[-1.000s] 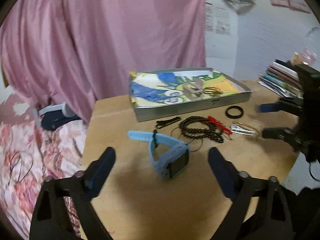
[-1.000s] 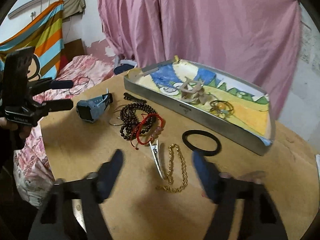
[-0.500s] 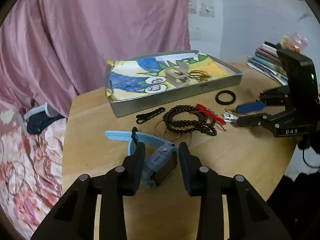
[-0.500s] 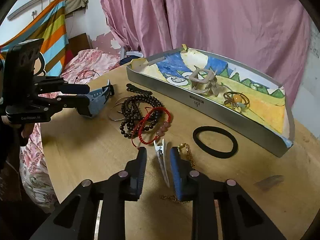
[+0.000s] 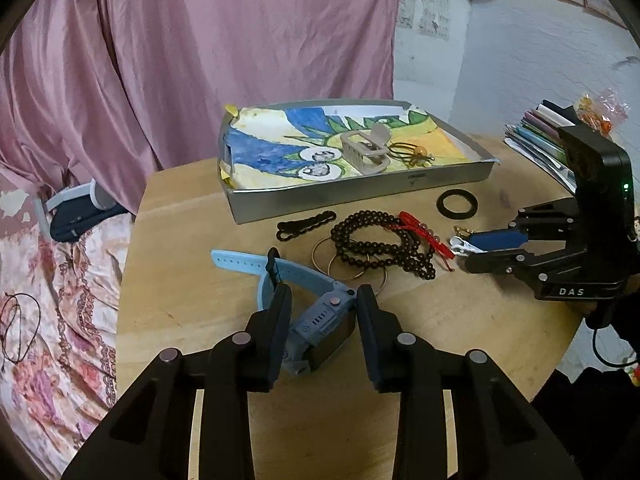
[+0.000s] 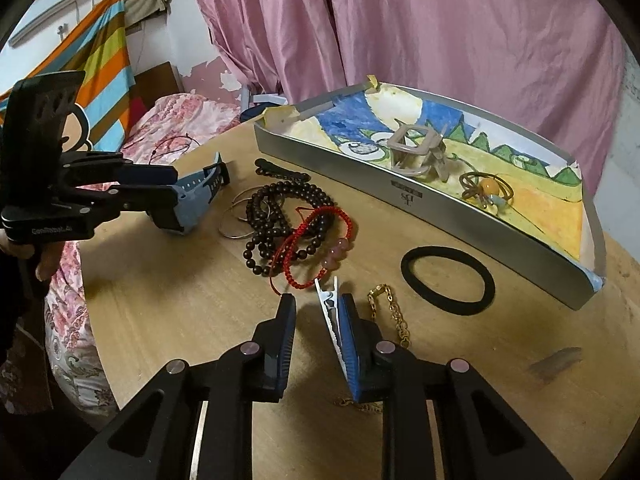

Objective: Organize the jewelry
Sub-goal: 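Grasp the light-blue smartwatch with the left tool while the right tool grasps the metal hair clip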

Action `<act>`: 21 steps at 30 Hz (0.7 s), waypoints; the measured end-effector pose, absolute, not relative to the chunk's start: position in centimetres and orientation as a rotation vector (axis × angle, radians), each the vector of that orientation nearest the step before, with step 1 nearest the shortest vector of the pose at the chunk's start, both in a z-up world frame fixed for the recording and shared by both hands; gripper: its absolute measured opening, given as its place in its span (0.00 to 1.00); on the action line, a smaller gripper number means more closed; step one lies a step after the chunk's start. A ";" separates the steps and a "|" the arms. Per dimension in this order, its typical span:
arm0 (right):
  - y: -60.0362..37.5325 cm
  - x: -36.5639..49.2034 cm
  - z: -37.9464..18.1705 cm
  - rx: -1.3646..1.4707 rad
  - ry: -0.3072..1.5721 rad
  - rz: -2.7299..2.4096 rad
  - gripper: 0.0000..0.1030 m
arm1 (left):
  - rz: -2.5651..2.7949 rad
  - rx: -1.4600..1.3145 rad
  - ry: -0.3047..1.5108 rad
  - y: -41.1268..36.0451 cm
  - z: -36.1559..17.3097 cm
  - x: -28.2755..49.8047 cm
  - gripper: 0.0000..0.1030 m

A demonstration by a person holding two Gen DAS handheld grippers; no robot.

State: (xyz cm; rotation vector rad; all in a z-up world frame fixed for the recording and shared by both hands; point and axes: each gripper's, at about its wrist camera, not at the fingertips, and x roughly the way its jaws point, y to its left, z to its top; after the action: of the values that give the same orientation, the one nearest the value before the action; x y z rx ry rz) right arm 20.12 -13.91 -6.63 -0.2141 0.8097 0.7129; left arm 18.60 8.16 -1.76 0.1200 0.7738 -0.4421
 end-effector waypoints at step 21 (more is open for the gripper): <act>-13.8 19.7 -6.8 -0.173 0.818 0.702 0.09 | -0.423 0.061 0.952 7.0 -2.4 18.8 0.14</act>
State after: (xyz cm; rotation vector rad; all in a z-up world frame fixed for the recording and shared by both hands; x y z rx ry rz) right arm 19.67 -13.84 -6.77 -0.1729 0.8184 0.7023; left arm 18.81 6.98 -2.37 0.0611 0.9524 -0.4231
